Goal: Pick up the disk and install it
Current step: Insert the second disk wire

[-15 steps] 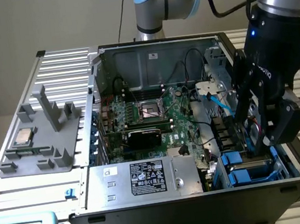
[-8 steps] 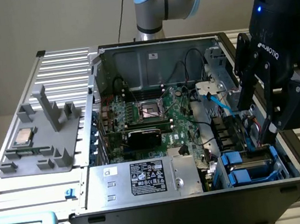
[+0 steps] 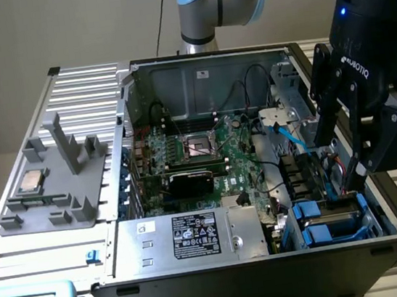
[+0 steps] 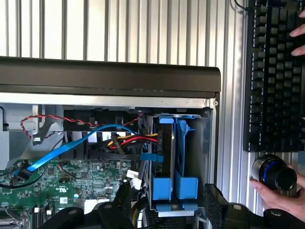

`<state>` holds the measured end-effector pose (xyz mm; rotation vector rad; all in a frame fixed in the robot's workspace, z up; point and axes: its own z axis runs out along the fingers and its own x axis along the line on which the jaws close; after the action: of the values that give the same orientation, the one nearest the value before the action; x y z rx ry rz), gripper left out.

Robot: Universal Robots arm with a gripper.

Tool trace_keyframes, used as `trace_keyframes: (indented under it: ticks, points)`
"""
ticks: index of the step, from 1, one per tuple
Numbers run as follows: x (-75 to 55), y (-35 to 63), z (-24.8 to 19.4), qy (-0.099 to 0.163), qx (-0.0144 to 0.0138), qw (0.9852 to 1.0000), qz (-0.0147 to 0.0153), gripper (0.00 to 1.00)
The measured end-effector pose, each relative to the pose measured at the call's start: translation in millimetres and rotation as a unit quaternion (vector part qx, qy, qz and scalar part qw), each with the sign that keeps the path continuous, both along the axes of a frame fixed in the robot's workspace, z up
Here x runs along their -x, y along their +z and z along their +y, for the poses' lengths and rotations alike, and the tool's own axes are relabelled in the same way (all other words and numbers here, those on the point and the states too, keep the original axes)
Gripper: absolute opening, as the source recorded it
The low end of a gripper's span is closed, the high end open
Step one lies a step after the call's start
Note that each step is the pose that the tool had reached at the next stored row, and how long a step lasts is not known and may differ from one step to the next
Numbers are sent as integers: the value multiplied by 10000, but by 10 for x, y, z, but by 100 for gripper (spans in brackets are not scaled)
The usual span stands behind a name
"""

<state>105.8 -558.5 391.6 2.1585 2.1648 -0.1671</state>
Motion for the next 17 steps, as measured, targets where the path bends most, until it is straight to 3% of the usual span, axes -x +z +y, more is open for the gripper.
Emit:
trace_keyframes:
  ticks: [8,9,10,13,17]
  points:
    - [0,0,0,0,0,10000,0,69]
    - [0,0,0,0,0,10000,0,63]
    - [0,0,0,0,0,10000,0,63]
    - [0,0,0,0,0,10000,0,44]
    - [0,0,0,44,0,10000,0,33]
